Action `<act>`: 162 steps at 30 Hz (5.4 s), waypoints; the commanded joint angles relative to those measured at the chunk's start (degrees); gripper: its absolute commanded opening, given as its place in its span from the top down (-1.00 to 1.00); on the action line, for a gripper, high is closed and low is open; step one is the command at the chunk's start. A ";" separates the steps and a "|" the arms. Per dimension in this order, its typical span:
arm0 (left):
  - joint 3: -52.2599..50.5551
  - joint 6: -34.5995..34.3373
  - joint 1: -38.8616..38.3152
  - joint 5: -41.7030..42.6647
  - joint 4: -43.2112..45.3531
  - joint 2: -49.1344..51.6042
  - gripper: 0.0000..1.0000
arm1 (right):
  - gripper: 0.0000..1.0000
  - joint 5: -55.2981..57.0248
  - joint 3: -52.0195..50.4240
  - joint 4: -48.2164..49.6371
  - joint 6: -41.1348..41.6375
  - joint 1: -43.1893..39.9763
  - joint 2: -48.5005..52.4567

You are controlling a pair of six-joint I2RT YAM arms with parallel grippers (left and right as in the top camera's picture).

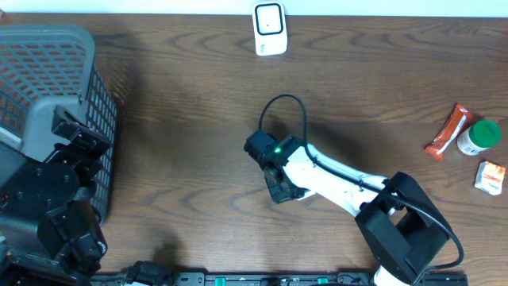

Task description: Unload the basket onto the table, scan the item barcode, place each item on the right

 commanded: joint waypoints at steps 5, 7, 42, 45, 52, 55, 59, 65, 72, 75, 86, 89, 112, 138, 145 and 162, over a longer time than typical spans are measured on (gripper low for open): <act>-0.15 0.76 0.35 -0.72 -0.02 0.00 -0.99 | 0.98 11.17 0.66 -3.02 4.50 -0.70 -1.11; -0.15 0.76 0.35 -0.72 -0.02 0.00 -1.00 | 0.98 8.72 1.42 -2.95 3.56 -0.61 -2.60; -0.15 0.76 0.35 -0.72 -0.02 0.00 -0.99 | -0.79 -14.97 4.76 4.31 -33.03 -18.86 2.40; -0.15 0.76 0.35 -0.72 -0.02 0.00 -0.99 | -0.69 -15.37 4.76 4.20 -33.03 -18.38 4.46; -0.15 0.76 0.35 -0.72 -0.02 0.00 -0.99 | -0.54 -14.71 4.76 4.33 -32.98 -15.45 9.38; -0.15 0.76 0.35 -0.72 -0.02 0.00 -0.99 | -0.44 -12.22 4.76 4.44 -31.08 -14.03 11.85; -0.15 0.76 0.35 -0.72 -0.02 0.00 -0.99 | -0.22 -7.43 4.76 4.85 -28.33 -11.74 14.91; -0.15 0.76 0.35 -0.72 -0.02 0.00 -0.99 | 0.09 -6.91 4.85 5.25 -26.56 -9.25 16.09; -0.15 0.76 0.35 -0.72 -0.02 0.00 -0.99 | 0.49 -16.17 5.73 3.48 -26.58 -9.66 16.09; -0.15 0.76 0.35 -0.72 -0.02 0.00 -0.98 | 0.56 -19.02 8.02 0.37 -26.58 -10.19 16.09; -0.15 0.76 0.35 -0.72 -0.02 0.00 -0.99 | 0.70 -32.02 27.10 -18.84 -29.07 -10.45 16.09; -0.15 0.76 0.35 -0.72 -0.02 0.00 -0.99 | 0.72 -35.50 31.06 -22.71 -30.69 -10.64 16.09; -0.15 0.76 0.35 -0.72 -0.02 0.00 -0.99 | 0.78 -60.02 36.74 -30.14 -46.07 -14.84 16.09; -0.15 0.76 0.35 -0.72 -0.02 0.00 -0.99 | 0.97 -35.17 36.76 -3.32 -32.04 -20.52 16.09; -0.15 0.76 0.35 -0.72 -0.02 0.00 -0.99 | 0.89 -25.68 36.76 5.49 -31.01 -20.55 16.09; -0.15 0.76 0.35 -0.72 -0.02 0.00 -0.99 | 0.73 -8.13 36.76 32.92 -33.24 -23.12 16.15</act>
